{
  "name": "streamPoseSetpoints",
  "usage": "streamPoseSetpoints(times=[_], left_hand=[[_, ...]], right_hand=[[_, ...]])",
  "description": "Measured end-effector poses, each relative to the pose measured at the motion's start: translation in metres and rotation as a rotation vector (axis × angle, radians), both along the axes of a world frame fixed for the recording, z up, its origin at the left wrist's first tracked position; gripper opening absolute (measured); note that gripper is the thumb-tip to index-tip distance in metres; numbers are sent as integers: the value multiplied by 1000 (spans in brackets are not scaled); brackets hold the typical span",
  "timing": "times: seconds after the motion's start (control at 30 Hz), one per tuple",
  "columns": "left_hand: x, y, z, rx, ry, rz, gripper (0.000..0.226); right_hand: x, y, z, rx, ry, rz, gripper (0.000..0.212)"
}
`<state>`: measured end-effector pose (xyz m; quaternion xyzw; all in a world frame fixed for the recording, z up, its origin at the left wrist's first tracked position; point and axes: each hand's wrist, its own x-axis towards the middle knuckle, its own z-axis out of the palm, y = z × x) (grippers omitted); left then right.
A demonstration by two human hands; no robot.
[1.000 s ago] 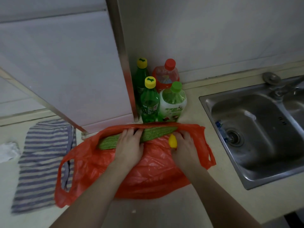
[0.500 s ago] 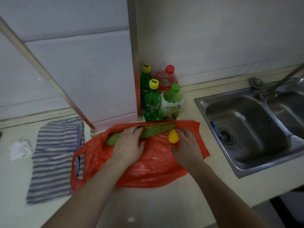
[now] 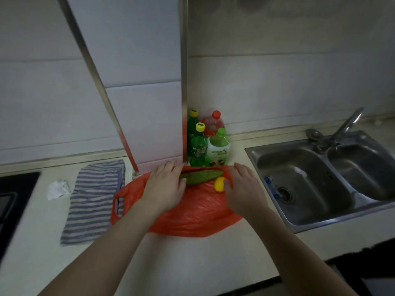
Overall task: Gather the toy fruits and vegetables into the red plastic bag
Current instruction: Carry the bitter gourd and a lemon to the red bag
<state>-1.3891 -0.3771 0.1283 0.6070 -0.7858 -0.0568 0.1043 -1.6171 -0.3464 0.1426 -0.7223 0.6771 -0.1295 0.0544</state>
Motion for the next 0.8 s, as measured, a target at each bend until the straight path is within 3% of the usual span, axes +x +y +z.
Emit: streamPoseSetpoints(times=[0.43,0.8], left_hand=[[-19,100,83,-107,-48,89,46],[31,178,128,-166,17,205,48]], right_hand=[[-34,90,84,-146,11,83,43],[15,145,133,-207,-13,163,44]])
